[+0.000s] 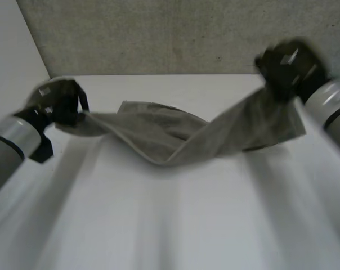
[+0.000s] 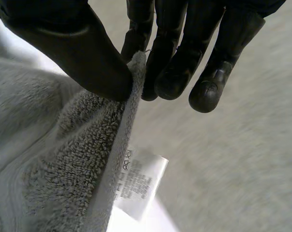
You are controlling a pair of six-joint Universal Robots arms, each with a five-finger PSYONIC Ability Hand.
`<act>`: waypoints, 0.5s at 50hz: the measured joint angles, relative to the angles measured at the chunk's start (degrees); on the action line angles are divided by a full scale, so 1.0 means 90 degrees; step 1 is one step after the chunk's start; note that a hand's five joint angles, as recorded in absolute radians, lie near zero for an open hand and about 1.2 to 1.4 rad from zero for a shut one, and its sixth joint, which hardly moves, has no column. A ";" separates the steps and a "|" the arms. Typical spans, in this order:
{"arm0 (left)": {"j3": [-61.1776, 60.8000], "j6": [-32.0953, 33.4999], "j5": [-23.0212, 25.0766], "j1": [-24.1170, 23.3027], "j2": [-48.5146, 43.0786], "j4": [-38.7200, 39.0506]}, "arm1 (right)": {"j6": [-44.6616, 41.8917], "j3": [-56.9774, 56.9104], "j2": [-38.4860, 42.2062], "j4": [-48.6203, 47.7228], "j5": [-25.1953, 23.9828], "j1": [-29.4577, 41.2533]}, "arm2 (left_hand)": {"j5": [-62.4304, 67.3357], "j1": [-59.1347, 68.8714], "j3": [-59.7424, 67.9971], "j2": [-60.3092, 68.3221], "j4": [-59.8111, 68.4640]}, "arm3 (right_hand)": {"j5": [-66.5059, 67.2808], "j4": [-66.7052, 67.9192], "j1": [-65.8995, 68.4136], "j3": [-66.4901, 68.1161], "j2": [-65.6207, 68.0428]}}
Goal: Fold the towel.
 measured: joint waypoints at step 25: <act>0.2531 -0.0436 0.0057 0.0088 0.0311 -0.1808 | 0.0225 -0.4246 0.0937 0.3733 -0.1389 -0.1566 | 0.0000 0.0000 0.0006 0.0001 0.0001 | 0.0000 0.0001 0.0005 0.0008 0.0024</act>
